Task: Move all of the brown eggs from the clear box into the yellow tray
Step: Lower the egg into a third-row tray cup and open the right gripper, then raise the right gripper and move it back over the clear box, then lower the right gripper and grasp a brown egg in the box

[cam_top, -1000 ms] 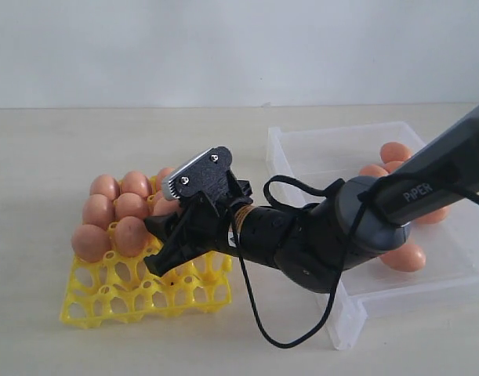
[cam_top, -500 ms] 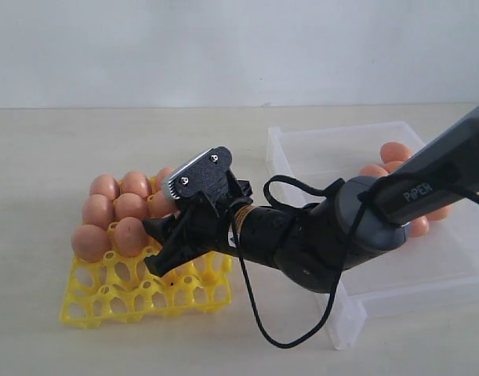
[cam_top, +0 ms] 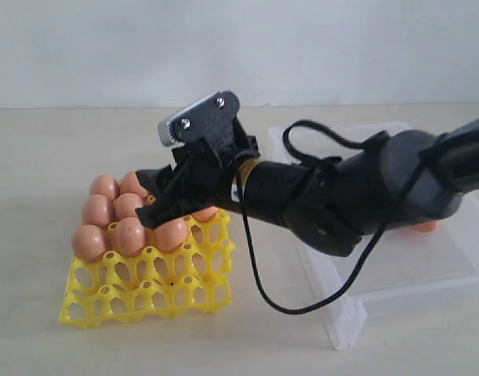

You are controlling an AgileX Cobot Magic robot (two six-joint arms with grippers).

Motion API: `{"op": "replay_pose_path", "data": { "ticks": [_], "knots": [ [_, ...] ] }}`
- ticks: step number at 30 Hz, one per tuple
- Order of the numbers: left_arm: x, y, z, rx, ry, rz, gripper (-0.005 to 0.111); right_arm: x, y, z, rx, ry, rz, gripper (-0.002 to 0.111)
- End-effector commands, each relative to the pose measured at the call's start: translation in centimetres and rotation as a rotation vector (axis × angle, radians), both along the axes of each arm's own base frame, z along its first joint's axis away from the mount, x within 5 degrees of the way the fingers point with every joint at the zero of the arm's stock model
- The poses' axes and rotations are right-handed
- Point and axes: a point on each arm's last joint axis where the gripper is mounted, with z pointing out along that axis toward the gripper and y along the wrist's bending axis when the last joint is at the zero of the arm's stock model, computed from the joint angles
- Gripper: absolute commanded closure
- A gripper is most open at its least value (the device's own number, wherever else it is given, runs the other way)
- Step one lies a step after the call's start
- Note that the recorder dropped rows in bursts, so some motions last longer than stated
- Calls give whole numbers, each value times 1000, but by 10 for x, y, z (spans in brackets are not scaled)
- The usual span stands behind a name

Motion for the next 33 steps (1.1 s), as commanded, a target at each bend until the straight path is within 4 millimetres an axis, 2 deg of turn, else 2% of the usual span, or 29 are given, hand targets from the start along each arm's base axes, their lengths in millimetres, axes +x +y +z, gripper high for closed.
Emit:
{"op": "replay_pose_path", "data": {
  "ticks": [1,5,9,10,11,12,13,14,15,16,19,21,22,23,24,25,28,30,33],
  "knots": [
    [0,0,-1,-18,-3,-2,103,-9,-18,46,-74,-6,-49,64],
    [0,0,-1,-18,-3,-2,103,-22,-42,82,-306,-44,-46,108],
    [0,0,-1,-18,-3,-2,103,-17,-80,108,-407,70,-164,109],
    [0,0,-1,-18,-3,-2,103,-9,-103,113,-454,149,-250,109],
    [0,0,-1,-18,-3,-2,103,-3,-118,114,-470,196,-304,109],
    [0,0,-1,-18,-3,-2,103,8,-143,112,-502,273,-395,109],
    [0,0,-1,-18,-3,-2,103,13,-156,108,-531,303,-431,109],
    [0,0,-1,-18,-3,-2,103,22,-179,97,-606,367,-472,109],
    [0,0,-1,-18,-3,-2,103,26,-189,89,-660,405,-474,109],
    [0,0,-1,-18,-3,-2,103,31,-203,73,-754,483,-461,109],
    [0,0,-1,-18,-3,-2,103,45,-224,33,-871,630,-438,109],
    [0,0,-1,-18,-3,-2,103,54,-227,17,-902,661,-431,108],
    [0,0,-1,-18,-3,-2,103,58,-226,14,-904,665,-429,106],
    [0,0,-1,-18,-3,-2,103,63,-225,12,-904,666,-428,98],
    [0,0,-1,-18,-3,-2,103,66,-225,12,-903,665,-428,90],
    [0,0,-1,-18,-3,-2,103,69,-224,11,-902,663,-428,77],
    [0,0,-1,-18,-3,-2,103,73,-223,9,-902,657,-432,55],
    [0,0,-1,-18,-3,-2,103,76,-223,6,-900,660,-444,50],
    [0,0,-1,-18,-3,-2,103,80,-223,-1,-916,651,-436,50]
  ]
}}
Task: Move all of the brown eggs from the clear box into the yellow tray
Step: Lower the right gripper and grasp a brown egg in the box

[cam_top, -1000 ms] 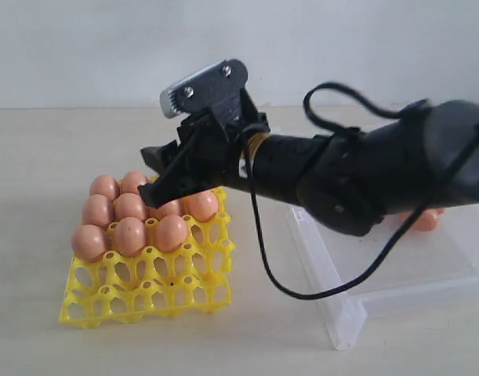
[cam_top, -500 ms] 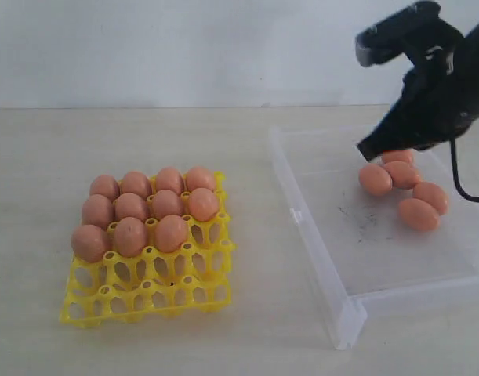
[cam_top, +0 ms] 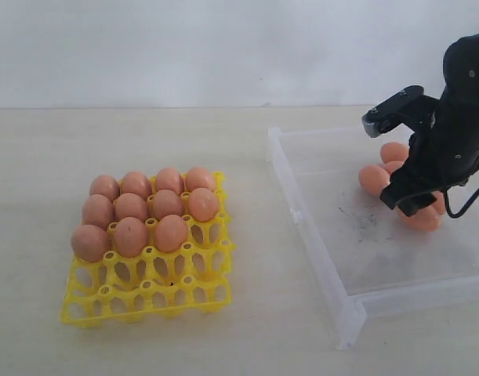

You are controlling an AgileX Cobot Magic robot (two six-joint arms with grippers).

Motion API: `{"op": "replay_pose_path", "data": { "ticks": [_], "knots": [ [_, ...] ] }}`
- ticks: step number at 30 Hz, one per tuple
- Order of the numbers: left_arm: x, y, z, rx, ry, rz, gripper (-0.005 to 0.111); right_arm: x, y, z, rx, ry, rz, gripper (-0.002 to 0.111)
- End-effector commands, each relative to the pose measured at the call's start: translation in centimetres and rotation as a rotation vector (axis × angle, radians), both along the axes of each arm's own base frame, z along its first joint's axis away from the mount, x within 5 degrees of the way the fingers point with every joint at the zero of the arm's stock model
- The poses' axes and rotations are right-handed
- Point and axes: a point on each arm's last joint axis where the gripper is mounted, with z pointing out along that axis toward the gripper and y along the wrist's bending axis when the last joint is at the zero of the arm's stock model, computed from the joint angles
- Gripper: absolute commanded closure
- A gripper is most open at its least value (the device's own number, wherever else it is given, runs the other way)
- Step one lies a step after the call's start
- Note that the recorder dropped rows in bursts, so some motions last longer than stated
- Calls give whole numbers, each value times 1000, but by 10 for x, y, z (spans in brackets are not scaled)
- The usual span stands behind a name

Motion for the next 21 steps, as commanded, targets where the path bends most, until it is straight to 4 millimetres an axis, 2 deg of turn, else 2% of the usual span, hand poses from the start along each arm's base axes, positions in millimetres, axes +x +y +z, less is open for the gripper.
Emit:
{"op": "replay_pose_path", "data": {
  "ticks": [1,21],
  "knots": [
    [0,0,-1,-18,-3,-2,103,7,-3,-8,-20,-14,10,50],
    [0,0,-1,-17,-5,-2,103,18,0,-52,-38,41,51,50]
  ]
}}
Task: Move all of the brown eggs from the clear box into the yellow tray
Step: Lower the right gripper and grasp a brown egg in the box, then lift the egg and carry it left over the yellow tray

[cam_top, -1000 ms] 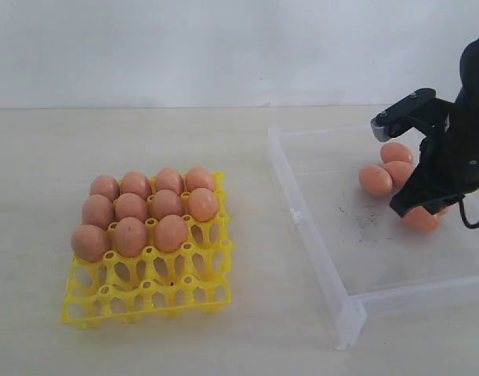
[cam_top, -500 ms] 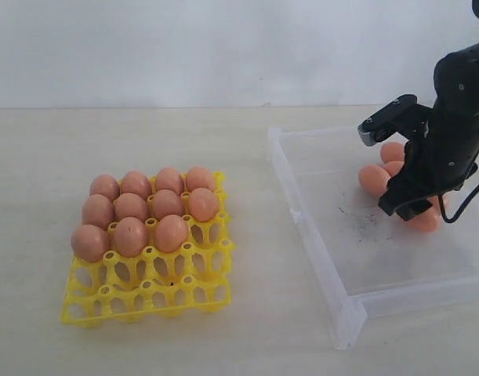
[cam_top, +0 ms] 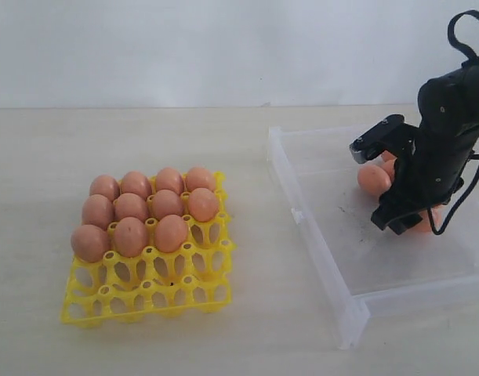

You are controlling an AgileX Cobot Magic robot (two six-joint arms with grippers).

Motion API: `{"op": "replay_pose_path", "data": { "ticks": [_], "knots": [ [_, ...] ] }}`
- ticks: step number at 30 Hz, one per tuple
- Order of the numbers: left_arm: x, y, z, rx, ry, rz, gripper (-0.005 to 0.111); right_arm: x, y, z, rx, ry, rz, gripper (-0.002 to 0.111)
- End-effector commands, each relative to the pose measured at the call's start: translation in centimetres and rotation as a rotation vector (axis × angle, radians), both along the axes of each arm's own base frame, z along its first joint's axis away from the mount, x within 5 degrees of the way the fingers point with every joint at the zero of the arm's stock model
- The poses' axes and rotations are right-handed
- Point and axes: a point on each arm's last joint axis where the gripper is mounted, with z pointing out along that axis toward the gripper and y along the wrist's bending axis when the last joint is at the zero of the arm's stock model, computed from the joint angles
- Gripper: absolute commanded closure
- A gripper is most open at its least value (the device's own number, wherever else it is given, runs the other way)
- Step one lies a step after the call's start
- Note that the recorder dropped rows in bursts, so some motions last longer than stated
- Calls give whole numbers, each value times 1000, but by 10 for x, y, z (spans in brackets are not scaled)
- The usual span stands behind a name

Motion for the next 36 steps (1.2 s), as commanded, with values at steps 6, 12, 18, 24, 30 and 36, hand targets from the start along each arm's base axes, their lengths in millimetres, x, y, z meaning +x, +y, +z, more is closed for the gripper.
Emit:
{"op": "replay_pose_path", "data": {
  "ticks": [6,12,18,24,30,36],
  "knots": [
    [0,0,-1,-17,-5,-2,103,2,-3,-11,-14,21,8,58],
    [0,0,-1,-17,-5,-2,103,1,-4,-10,-19,34,-14,109],
    [0,0,-1,-18,-3,-2,103,10,0,9,75,-108,-146,109],
    [0,0,-1,-18,-3,-2,103,11,11,50,266,-289,-176,109],
    [0,0,-1,-17,-4,-2,103,-7,32,79,463,-441,-103,109],
    [0,0,-1,-17,-4,-2,103,-26,77,86,520,-466,79,109]
  ]
}}
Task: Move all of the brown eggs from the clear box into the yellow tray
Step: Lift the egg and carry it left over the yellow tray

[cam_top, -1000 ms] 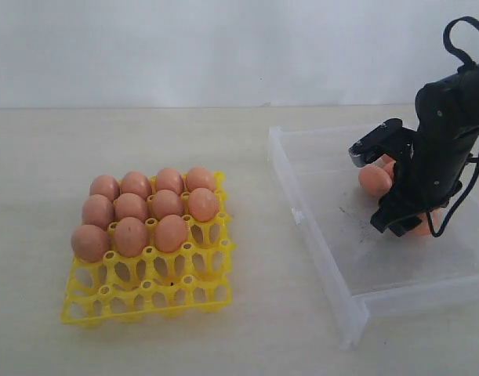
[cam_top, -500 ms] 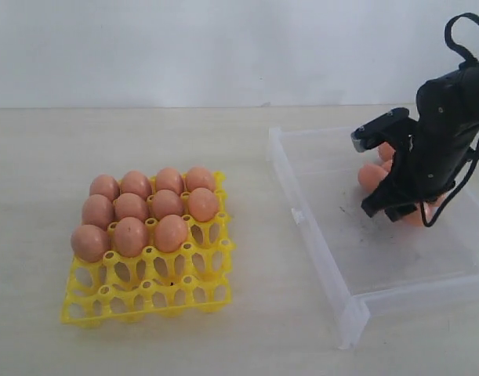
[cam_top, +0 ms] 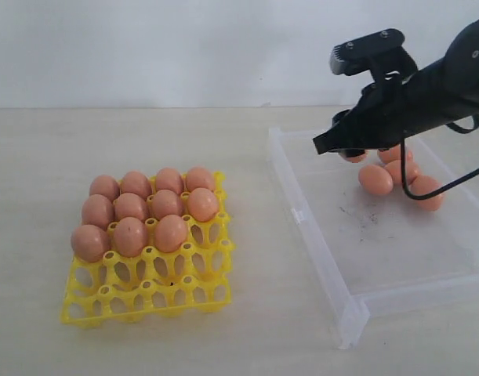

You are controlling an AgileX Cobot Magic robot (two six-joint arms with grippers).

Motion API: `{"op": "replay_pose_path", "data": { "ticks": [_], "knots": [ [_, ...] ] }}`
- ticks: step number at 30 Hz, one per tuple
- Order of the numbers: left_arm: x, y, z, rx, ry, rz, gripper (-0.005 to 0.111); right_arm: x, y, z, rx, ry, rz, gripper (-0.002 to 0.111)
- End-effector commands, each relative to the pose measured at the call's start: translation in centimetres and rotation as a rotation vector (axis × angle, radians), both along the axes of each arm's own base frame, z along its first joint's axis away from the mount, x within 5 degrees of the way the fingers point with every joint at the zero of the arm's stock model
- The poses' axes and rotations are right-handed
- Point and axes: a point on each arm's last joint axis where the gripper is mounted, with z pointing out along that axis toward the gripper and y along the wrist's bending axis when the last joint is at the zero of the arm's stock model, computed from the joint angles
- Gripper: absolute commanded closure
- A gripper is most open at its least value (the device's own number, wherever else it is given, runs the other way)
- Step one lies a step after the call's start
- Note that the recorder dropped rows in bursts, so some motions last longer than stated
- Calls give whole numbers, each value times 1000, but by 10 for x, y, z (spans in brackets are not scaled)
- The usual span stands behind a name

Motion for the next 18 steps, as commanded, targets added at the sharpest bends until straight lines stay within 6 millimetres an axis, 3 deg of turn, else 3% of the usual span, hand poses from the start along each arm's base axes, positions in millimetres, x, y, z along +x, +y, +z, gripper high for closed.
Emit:
{"op": "replay_pose_path", "data": {
  "ticks": [1,10,18],
  "knots": [
    [0,0,-1,-17,-4,-2,103,-12,33,8,34,-77,94,109],
    [0,0,-1,-18,-3,-2,103,-45,109,23,94,-271,197,109],
    [0,0,-1,-18,-3,-2,103,-74,150,37,177,-425,234,109]
  ]
}}
